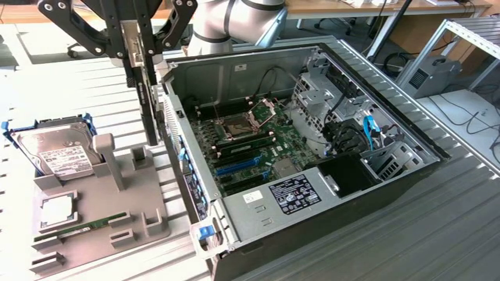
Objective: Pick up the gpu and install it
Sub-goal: 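Pick up the gpu and move the gpu toward the slot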
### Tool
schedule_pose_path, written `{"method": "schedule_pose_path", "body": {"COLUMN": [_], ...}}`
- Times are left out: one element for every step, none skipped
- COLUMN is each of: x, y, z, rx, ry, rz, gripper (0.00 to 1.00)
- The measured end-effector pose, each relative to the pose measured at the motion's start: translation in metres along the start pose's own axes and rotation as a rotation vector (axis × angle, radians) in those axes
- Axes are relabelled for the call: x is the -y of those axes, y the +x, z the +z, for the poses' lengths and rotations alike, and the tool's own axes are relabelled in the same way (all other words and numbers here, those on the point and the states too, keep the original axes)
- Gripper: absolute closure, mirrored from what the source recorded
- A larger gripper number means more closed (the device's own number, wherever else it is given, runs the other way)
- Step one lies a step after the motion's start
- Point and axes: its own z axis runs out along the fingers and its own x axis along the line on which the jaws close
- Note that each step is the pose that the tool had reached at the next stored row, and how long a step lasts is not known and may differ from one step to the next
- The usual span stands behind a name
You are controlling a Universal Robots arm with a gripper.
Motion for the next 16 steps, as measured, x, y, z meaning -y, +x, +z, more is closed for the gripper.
{"method": "schedule_pose_path", "body": {"x": [0.0000,0.0000,-0.0001,-0.0001,-0.0002,-0.0002,-0.0002,-0.0003,-0.0003,-0.0003,-0.0004,-0.0004,-0.0004,-0.0005,-0.0005,-0.0005], "y": [-0.0004,-0.0008,-0.0013,-0.0017,-0.0022,-0.0027,-0.0034,-0.0038,-0.0042,-0.0045,-0.0049,-0.0053,-0.0058,-0.0062,-0.0066,-0.0070], "z": [0.0001,0.0002,0.0003,0.0004,0.0004,0.0005,0.0007,0.0008,0.0008,0.0009,0.0010,0.0010,0.0011,0.0012,0.0013,0.0013], "rx": [0.0001,0.0002,0.0005,0.0006,0.0007,0.0009,0.0011,0.0013,0.0013,0.0014,0.0016,0.0017,0.0018,0.0019,0.0021,0.0022], "ry": [0.0020,0.0038,0.0064,0.0082,0.0110,0.0133,0.0163,0.0183,0.0200,0.0214,0.0231,0.0249,0.0268,0.0285,0.0300,0.0316], "rz": [0.000,0.000,0.000,0.000,0.000,0.000,0.000,-0.001,-0.001,-0.001,-0.001,-0.001,-0.001,-0.001,-0.001,-0.001], "gripper": [0.74,0.74,0.74,0.74,0.74,0.74,0.74,0.74,0.74,0.74,0.74,0.74,0.74,0.74,0.74,0.74]}}
